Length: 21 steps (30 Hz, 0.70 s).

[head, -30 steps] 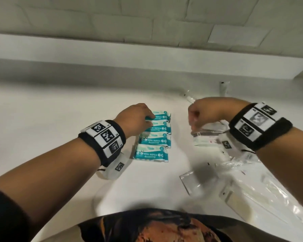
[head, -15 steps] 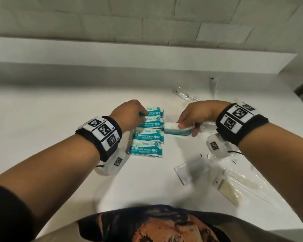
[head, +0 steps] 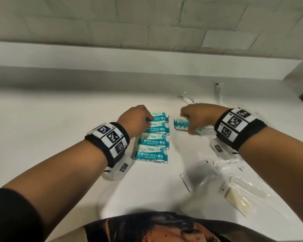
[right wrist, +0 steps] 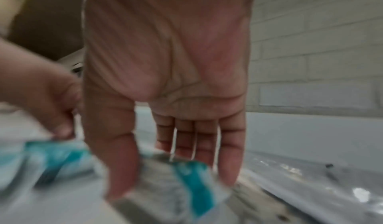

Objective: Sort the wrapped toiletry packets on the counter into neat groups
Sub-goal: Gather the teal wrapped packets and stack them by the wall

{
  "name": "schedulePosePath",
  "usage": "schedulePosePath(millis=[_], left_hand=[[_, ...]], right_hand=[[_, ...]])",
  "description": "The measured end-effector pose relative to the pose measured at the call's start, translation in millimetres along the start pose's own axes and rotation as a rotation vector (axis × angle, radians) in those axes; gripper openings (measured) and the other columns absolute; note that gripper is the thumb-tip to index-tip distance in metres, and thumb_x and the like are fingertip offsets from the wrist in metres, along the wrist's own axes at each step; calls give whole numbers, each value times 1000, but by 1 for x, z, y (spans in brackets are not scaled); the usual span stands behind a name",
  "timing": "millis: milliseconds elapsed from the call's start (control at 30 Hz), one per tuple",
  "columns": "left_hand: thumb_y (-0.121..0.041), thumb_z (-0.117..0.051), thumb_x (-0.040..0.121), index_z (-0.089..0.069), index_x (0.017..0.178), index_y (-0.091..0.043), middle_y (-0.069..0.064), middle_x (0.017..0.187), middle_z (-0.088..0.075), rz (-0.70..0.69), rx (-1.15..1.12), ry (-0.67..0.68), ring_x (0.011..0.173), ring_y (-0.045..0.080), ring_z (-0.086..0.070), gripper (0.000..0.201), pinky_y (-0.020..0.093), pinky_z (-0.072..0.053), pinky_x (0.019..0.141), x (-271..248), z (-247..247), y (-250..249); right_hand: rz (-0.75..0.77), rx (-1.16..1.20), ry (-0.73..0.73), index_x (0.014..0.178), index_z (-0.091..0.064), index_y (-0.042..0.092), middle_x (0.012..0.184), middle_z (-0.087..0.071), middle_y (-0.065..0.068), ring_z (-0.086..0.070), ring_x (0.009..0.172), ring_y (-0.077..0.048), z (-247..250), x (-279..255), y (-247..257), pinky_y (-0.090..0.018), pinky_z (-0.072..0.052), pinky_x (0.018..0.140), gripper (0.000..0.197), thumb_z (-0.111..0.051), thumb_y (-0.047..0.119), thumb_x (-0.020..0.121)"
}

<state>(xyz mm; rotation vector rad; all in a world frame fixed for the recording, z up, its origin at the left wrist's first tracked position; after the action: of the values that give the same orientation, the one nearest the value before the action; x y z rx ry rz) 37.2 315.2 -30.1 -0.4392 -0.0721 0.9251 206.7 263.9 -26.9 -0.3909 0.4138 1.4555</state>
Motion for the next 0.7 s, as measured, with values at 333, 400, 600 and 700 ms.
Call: schedulePosePath(millis=[333, 400, 600, 700], left_hand=[[-26, -57, 91, -65, 121, -23, -1, 125, -56, -16, 39, 21, 110, 19, -56, 31, 34, -46, 95, -3, -2, -4], [-28, -57, 90, -65, 121, -23, -1, 126, -56, -14, 44, 16, 110, 19, -55, 32, 34, -46, 94, -3, 1, -4], [-56, -65, 79, -36, 144, -22, 1, 147, -34, -41, 85, 188, 131, 21, -39, 80, 37, -37, 108, -19, -6, -18], [-59, -74, 68, -2, 153, -26, -2, 161, -1, -182, 236, 366, 147, 24, -5, 116, 37, -13, 119, -41, -26, -36]], right_hand=[[126, 201, -295, 117, -68, 15, 119, -68, -1, -61, 108, -17, 47, 64, 58, -31, -47, 96, 33, -70, 14, 84], [138, 291, -242, 117, -69, 15, 121, -68, 1, -61, 111, -14, 45, 69, 59, -28, -45, 99, 32, -67, 8, 85], [191, 322, -315, 123, -64, 16, 138, -55, 1, -52, 124, -17, 49, 60, 51, -25, -37, 100, 38, -53, 1, 91], [188, 286, -349, 117, -68, 16, 128, -59, -1, -55, 117, -20, 50, 59, 46, -25, -40, 92, 36, -49, 0, 90]])
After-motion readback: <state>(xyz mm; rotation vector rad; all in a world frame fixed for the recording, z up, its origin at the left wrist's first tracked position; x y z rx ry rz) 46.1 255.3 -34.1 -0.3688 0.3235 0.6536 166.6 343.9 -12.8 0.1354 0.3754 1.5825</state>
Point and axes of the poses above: each hand's wrist, its own x-axis towards the middle knuckle, its own z-axis out of the back of the hand, y = z × x, the point moved 9 cm from there along x, towards the middle knuckle
